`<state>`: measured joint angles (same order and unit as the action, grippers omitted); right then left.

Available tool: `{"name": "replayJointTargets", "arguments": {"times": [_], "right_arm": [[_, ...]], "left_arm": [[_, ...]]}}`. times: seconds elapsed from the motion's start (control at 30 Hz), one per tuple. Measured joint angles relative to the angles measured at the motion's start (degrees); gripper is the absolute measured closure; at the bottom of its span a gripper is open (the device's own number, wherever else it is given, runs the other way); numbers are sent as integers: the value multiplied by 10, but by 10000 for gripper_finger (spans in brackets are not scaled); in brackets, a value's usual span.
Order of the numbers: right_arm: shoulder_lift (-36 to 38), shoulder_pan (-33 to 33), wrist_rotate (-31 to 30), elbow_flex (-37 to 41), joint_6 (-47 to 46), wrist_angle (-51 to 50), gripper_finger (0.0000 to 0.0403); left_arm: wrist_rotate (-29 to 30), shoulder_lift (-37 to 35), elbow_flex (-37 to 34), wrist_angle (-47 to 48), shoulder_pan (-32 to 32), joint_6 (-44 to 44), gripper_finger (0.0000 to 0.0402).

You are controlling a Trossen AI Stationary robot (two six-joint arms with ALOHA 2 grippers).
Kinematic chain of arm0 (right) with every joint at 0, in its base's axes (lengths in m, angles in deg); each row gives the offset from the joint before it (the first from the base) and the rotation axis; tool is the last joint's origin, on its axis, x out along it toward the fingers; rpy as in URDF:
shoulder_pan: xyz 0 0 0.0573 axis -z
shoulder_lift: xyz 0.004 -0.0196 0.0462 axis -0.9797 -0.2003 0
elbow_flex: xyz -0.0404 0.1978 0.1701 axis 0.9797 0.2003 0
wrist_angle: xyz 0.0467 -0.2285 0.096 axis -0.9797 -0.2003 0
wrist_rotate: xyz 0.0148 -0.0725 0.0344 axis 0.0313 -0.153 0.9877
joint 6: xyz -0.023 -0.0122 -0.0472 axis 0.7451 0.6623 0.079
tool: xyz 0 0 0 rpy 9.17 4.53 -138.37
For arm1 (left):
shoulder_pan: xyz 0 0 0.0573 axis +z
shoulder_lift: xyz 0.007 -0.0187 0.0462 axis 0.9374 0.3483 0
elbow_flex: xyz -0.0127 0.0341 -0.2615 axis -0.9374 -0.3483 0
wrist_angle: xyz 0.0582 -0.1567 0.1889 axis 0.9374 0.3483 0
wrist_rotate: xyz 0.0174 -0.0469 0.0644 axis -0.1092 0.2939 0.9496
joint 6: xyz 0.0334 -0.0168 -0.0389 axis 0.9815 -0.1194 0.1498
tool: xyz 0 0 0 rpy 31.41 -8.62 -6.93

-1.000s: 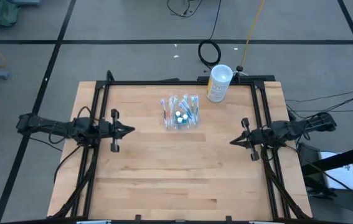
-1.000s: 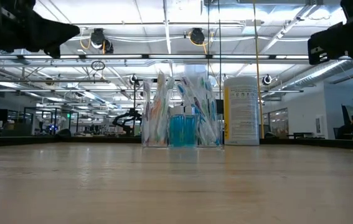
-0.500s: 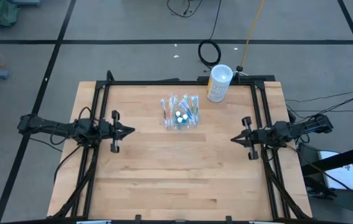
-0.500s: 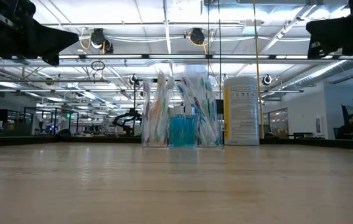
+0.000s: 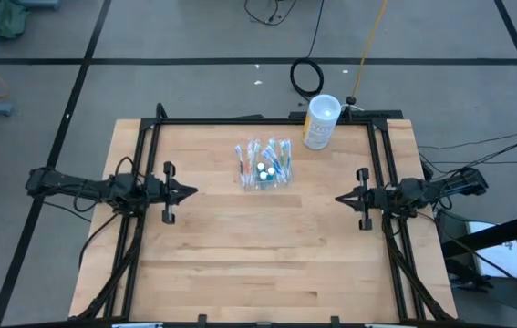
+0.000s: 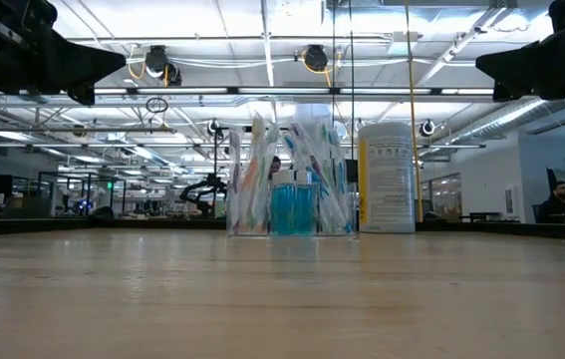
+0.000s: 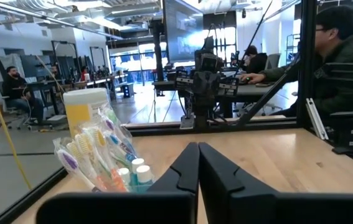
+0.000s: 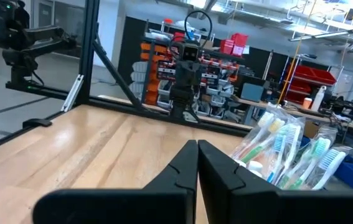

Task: Pick & Place toothbrushing station
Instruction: Return to Home Position

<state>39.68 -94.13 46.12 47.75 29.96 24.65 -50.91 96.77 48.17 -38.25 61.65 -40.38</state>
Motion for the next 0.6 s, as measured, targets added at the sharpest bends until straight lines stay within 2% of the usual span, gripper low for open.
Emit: {"name": "replayJointTargets", "arguments": {"times": [0.27, 0.6], "right_arm": [[0, 0, 0, 1, 1, 0, 397], [0, 0, 0, 1, 1, 0, 397]], "left_arm": [[0, 0, 0, 0, 0, 0, 368], [0, 0, 0, 0, 0, 0, 366]]}}
